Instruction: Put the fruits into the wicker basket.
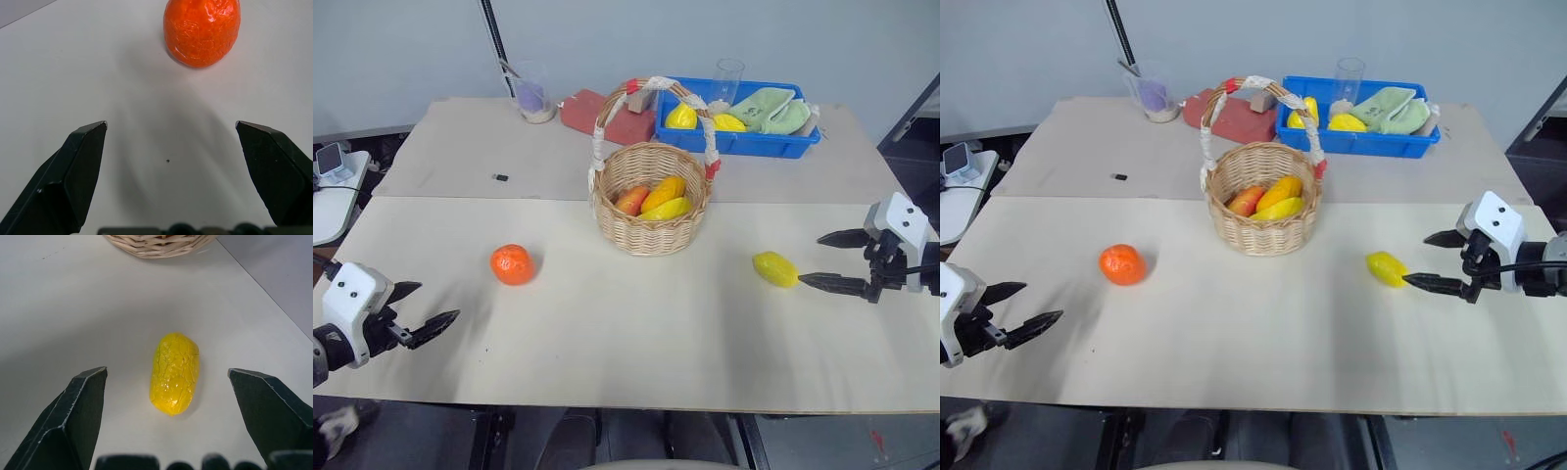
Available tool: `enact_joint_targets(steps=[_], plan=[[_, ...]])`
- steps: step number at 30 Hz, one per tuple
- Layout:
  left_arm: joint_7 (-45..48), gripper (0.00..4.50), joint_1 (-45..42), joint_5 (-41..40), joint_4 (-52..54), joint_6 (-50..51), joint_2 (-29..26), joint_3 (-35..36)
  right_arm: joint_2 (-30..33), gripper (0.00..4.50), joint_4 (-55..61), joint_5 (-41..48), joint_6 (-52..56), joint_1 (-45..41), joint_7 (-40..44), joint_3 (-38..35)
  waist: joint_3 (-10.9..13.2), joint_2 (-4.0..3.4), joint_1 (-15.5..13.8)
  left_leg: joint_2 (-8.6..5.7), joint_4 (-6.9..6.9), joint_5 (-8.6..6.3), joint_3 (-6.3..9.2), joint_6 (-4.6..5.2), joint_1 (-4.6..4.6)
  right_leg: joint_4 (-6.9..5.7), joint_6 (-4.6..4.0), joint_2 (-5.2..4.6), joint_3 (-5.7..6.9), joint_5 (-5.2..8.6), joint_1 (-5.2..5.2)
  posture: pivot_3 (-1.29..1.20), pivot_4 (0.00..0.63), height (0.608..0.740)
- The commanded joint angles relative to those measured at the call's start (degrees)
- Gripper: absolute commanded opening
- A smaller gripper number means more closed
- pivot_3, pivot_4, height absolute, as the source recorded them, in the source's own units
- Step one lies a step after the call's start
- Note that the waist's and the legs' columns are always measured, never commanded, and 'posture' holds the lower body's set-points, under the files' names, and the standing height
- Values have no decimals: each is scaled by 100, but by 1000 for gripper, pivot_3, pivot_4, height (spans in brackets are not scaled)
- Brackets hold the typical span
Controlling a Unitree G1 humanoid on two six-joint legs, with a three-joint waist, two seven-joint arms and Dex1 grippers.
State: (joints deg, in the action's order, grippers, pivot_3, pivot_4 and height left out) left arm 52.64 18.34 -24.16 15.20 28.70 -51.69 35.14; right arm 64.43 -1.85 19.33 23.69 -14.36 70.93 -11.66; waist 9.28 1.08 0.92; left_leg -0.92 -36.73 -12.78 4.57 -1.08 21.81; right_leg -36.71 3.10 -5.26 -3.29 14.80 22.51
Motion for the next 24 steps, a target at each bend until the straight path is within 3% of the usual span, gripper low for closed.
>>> enact_joint_targets(steps=[1, 9, 17, 24], plan=[[-58, 4500, 11, -48, 210, -37, 34, 262, 64, 4369, 35, 33, -58, -85, 40, -66, 0, 0, 2, 0, 0, 0, 0, 0, 0, 0, 0, 0, 0, 0, 0, 0, 150, 711], [-92, 4500, 104, -97, 366, 60, 111, 340, 34, 4369, 69, 39, -44, -79, 30, -54, 0, 0, -2, 0, 0, 0, 0, 0, -1, -1, 0, 0, 0, 0, 0, 0, 150, 711], [413, 4500, -105, -661, 445, -298, 261, 437, 16, 4369, 127, 60, -23, -22, -9, -99, 0, 0, -3, 0, 0, 0, 0, 0, 0, -1, 0, 0, 0, 0, 0, 0, 150, 711], [206, 4500, -407, -988, 370, 4, 292, 431, -11, 4369, 126, 34, -82, 17, -97, -150, 0, 0, 3, 0, 0, 0, 0, 0, -1, -2, 0, 1, 0, 0, -1, 0, 150, 711]])
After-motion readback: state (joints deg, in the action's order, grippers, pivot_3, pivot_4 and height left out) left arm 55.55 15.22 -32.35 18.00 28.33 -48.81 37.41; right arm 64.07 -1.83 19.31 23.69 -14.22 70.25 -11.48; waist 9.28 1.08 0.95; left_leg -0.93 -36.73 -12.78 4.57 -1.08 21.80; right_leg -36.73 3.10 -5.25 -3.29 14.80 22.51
